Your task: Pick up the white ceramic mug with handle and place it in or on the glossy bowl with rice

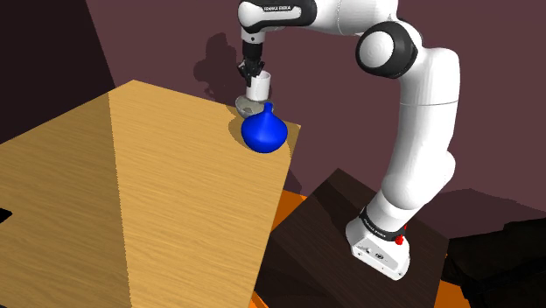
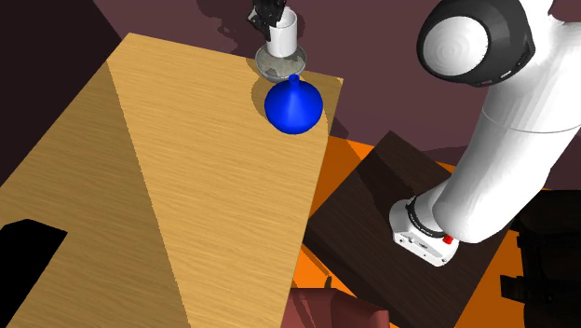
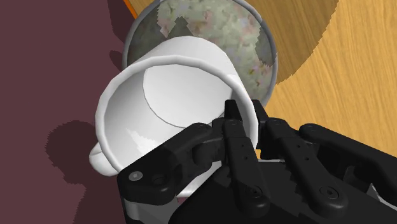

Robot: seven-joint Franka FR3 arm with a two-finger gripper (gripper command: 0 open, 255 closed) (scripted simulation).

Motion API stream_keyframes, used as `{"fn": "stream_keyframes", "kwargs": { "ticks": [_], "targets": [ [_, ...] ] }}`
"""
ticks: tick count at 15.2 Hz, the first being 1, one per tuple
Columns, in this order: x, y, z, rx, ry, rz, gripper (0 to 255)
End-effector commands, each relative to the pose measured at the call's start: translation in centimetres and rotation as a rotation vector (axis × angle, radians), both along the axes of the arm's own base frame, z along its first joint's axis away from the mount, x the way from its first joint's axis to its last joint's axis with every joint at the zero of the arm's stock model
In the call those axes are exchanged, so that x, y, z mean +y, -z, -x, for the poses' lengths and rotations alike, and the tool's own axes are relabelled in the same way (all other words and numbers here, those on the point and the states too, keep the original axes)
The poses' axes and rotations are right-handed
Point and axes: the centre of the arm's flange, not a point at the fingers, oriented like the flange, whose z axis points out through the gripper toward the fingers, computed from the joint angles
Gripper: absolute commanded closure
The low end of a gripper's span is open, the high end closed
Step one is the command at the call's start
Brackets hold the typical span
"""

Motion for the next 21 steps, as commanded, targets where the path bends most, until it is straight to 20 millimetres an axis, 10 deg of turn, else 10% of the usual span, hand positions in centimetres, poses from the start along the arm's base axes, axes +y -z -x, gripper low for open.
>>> {"fn": "stream_keyframes", "kwargs": {
  "ticks": [1,7,8,21],
  "targets": [
    [0.0,0.5,0.0,-0.001,0.0,0.0,255],
    [0.0,0.5,0.0,-0.001,0.0,0.0,255],
    [0.0,0.5,0.0,-0.001,0.0,0.0,0],
    [0.0,-4.5,-0.1,-0.001,0.0,0.0,0]
  ]
}}
